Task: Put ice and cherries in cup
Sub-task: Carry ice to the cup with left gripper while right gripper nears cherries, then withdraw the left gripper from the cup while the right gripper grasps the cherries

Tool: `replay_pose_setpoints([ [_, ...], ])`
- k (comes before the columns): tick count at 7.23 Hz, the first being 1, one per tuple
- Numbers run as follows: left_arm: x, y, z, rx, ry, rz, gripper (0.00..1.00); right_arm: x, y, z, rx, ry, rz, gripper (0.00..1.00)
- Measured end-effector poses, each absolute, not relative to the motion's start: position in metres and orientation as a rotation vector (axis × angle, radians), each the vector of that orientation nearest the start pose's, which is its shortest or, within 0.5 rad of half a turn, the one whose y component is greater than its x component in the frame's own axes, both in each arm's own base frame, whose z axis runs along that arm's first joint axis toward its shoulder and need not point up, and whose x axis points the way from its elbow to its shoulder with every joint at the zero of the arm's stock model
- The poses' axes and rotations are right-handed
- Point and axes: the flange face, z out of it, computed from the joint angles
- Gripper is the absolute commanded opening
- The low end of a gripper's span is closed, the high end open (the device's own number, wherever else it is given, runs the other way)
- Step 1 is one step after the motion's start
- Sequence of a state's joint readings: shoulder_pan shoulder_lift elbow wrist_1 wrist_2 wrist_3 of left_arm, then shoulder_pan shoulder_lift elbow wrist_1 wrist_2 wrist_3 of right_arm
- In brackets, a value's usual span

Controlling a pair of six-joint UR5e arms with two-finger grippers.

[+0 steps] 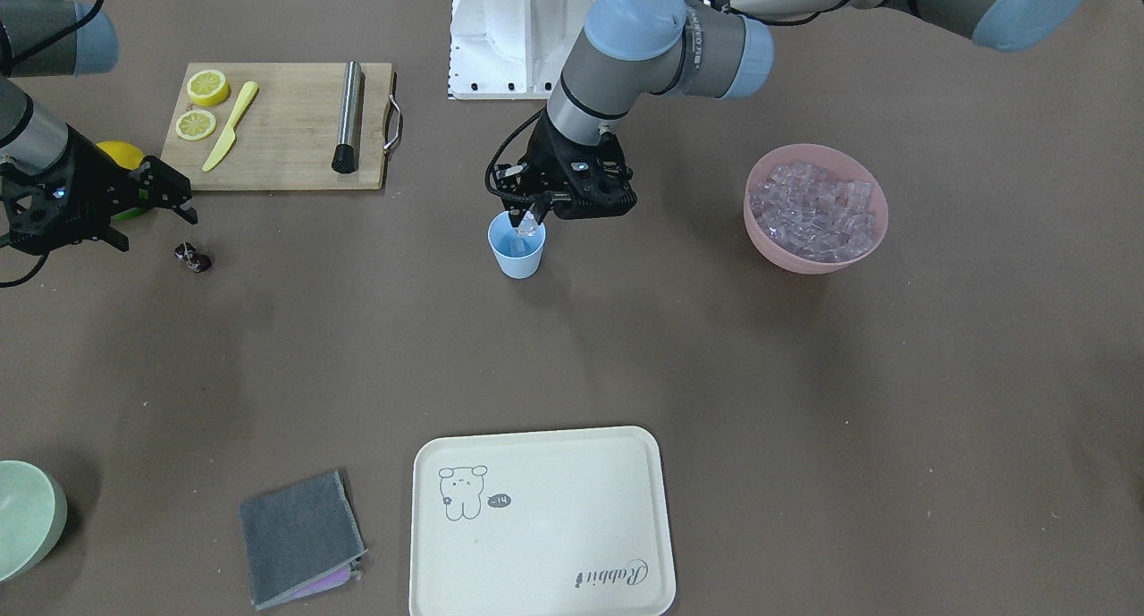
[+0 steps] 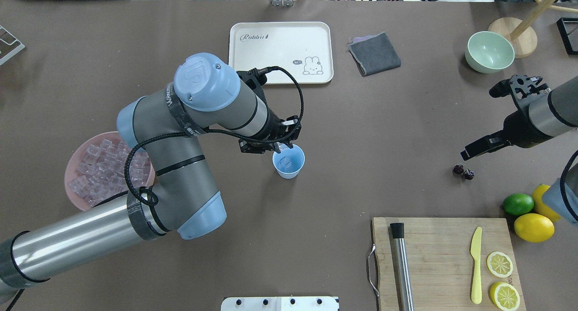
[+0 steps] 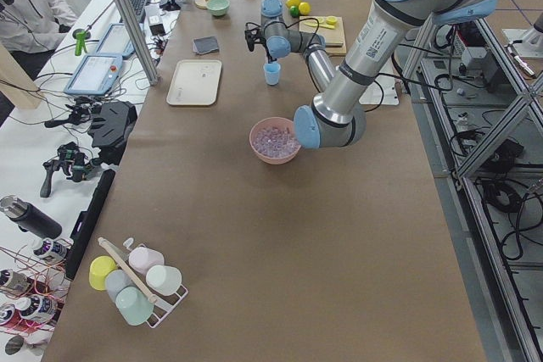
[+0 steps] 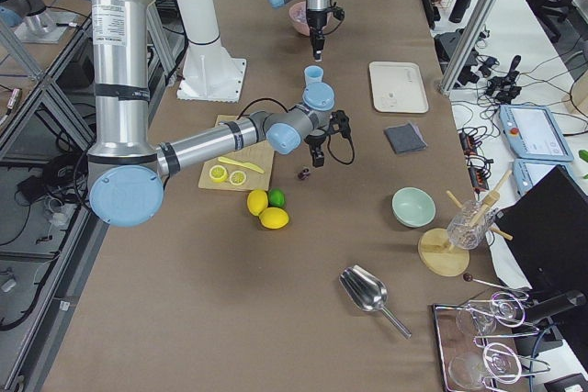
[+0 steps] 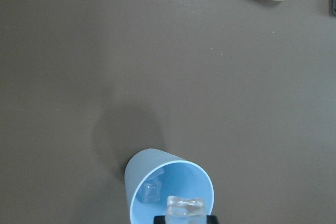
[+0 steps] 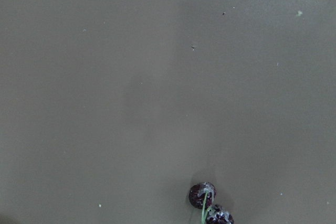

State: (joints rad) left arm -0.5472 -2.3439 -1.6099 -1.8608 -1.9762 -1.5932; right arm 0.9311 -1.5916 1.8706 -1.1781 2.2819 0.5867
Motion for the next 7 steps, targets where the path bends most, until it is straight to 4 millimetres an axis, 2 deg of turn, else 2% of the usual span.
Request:
replay_pose_setpoints([
  [1, 0.55, -0.441, 0.135, -0.062, 1.14, -0.284, 0.57, -0.242, -0.435, 0.477, 0.129, -0.927, -0.288, 0.98],
  [2, 0.559, -0.44, 0.139, -0.052, 1.137, -0.284, 0.88, -0.244, -0.435, 0.478, 0.127, -0.925, -0.288, 0.97],
  [3, 0.568, -0.436, 0.142, -0.036, 1.135, -0.285, 0.96, -0.245, -0.435, 0.478, 0.126, -0.924, -0.29, 0.94],
  [5, 0.574, -0.432, 0.143, -0.021, 1.136, -0.291, 0.96, -0.251, -0.433, 0.481, 0.125, -0.913, -0.296, 0.9],
  [7, 0.572, -0.431, 0.14, -0.017, 1.142, -0.292, 0.96, -0.267, -0.429, 0.494, 0.129, -0.861, -0.306, 0.75],
])
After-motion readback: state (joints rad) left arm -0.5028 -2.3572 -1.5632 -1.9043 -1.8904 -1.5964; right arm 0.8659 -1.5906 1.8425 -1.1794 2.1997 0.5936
